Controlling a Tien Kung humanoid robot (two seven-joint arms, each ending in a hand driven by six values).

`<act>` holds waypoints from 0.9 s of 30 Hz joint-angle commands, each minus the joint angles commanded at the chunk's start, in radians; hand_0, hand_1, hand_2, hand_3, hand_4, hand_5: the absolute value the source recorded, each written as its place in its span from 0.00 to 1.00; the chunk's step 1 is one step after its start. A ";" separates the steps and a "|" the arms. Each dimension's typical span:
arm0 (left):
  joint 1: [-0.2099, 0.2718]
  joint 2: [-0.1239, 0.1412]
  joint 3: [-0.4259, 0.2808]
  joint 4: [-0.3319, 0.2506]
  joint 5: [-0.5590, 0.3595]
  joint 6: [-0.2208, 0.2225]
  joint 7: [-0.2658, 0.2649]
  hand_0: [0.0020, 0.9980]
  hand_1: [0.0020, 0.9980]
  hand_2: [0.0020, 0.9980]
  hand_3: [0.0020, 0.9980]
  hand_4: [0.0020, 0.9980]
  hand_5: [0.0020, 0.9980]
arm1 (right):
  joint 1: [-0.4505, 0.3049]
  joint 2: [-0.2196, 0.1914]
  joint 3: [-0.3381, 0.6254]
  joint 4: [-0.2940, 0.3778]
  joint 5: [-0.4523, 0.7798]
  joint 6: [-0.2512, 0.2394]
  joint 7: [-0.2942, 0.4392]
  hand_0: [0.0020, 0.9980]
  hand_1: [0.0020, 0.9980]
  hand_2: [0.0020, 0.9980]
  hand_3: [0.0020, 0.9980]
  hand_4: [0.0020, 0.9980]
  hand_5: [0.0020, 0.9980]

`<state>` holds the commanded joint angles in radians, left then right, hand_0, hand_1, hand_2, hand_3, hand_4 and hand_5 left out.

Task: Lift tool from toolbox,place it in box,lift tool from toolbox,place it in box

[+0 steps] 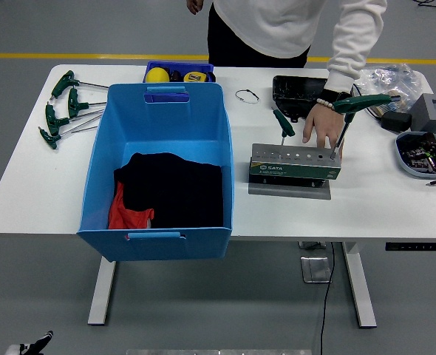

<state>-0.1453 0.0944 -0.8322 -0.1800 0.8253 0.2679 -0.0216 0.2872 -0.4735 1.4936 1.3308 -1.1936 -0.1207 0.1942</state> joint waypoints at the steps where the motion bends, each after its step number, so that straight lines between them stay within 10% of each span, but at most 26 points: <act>1: 0.000 0.000 0.000 0.000 0.000 0.000 0.000 0.70 0.63 0.69 0.70 0.75 0.70 | 0.015 -0.020 -0.018 -0.003 -0.020 -0.005 0.006 1.00 0.95 0.97 0.94 1.00 0.81; 2: -0.001 0.000 0.001 0.000 -0.002 0.000 0.001 0.70 0.62 0.69 0.70 0.75 0.70 | 0.044 -0.053 -0.050 -0.009 -0.062 -0.009 0.015 1.00 0.99 1.00 1.00 1.00 0.69; 12: -0.007 0.003 -0.004 0.000 0.006 -0.003 0.006 0.70 0.61 0.69 0.70 0.75 0.70 | 0.261 -0.198 -0.321 -0.059 -0.456 0.046 0.030 1.00 1.00 0.99 1.00 1.00 0.67; 27: -0.015 0.005 0.021 0.000 -0.002 -0.010 0.009 0.70 0.60 0.69 0.71 0.76 0.70 | 0.510 -0.146 -0.656 -0.221 -0.601 0.073 -0.005 1.00 0.92 0.90 0.93 1.00 0.69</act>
<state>-0.1606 0.0995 -0.8112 -0.1800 0.8230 0.2575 -0.0127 0.7973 -0.6197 0.8378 1.1097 -1.7949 -0.0477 0.1888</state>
